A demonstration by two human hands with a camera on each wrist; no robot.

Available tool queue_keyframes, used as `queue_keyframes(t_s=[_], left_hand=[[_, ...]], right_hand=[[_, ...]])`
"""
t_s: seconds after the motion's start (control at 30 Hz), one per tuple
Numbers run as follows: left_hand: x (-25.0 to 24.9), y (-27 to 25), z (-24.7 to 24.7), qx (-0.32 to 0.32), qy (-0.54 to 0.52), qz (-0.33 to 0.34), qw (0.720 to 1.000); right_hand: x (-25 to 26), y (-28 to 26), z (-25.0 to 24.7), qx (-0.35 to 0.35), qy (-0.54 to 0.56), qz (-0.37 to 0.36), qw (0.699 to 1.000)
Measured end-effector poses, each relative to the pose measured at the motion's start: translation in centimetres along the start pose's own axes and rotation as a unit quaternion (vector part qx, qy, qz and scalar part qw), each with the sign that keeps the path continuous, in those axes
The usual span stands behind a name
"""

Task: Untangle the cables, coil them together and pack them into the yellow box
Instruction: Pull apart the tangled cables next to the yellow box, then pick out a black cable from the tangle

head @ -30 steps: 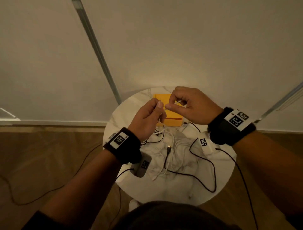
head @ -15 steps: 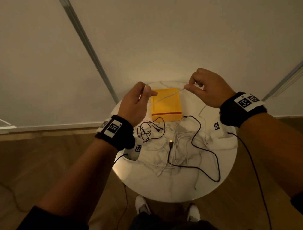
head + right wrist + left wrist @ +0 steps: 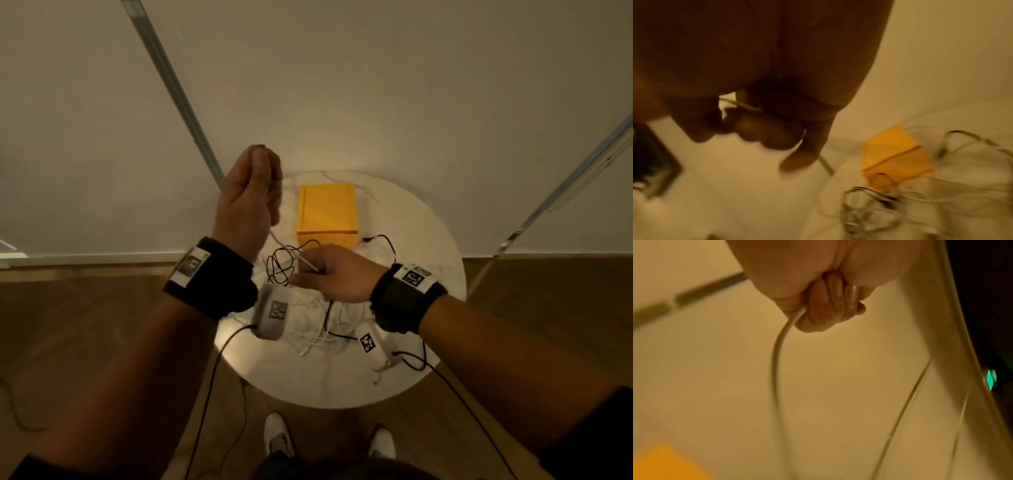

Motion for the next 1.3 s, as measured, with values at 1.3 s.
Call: queue_keyframes(t_s=[1.3], left_hand=[[-1.0,2.4,-12.4,-0.093,0.242,0.084,0.962]], right_hand=[[-27.9,1.9,-3.7,-0.24,-0.109,0.388,0.883]])
Point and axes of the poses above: each hand's wrist, its own y-axis towards the middle knuckle, its own z-axis out of the palm, x = y × z, the point moved 6 cm from there along y, towards the middle knuckle, and after that the axes turned 5 degrees about -y, right-handed, at the moved point
